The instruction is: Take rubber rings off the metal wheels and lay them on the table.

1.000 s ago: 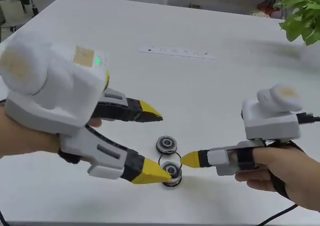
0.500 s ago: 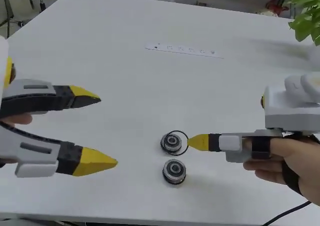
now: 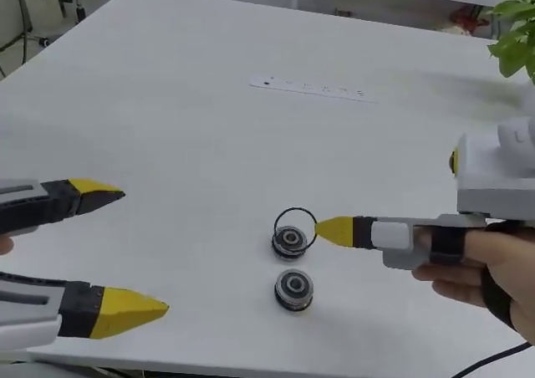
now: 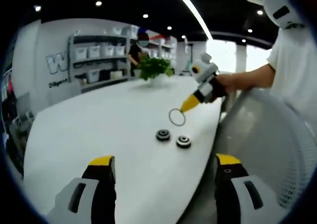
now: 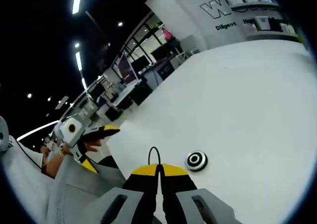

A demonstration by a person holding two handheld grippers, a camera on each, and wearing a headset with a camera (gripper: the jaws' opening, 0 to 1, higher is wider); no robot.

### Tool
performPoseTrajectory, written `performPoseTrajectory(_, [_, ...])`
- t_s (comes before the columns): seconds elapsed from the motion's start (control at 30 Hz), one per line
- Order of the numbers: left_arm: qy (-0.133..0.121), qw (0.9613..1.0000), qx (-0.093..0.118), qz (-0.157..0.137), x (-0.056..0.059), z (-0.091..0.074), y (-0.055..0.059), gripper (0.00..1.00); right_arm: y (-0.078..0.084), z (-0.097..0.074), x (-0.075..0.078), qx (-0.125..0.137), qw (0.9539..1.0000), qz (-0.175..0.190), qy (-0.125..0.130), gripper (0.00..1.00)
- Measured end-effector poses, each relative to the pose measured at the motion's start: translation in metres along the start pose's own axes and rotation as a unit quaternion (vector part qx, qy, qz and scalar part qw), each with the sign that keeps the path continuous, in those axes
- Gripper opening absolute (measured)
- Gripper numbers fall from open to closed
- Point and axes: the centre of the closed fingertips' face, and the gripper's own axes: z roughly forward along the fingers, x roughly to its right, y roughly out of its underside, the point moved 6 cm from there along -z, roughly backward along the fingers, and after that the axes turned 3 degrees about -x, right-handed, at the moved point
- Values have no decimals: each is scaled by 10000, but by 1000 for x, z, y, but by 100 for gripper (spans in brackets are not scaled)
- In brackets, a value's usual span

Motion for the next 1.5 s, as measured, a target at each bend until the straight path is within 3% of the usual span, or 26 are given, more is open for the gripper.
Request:
performPoseTrajectory(0.17, [29, 10000, 22, -50, 5, 3, 3, 87, 7, 8, -6, -245, 9996, -128, -104, 0])
performPoseTrajectory(0.53, [54, 9999, -12, -98, 8, 4, 4, 92, 10, 20, -13, -512, 9982, -224, -229, 0])
performPoseTrajectory(0.7, [75, 9999, 15, -131, 10, 4, 3, 92, 5, 26, -18, -537, 9978, -296, -259, 0])
performPoseTrajectory(0.97, [70, 9999, -27, -118, 11, 4, 4, 92, 3, 45, -24, -804, 9950, -490, -348, 0])
performPoseTrajectory(1.17, [79, 9999, -59, -141, 12, 4, 4, 91, 5, 60, -26, -1125, 9899, -789, -359, 0])
performPoseTrajectory(1.5, [155, 9997, -168, -109, 14, 5, 6, 89, 22, 81, -12, -1806, 9739, -1376, 10, 0])
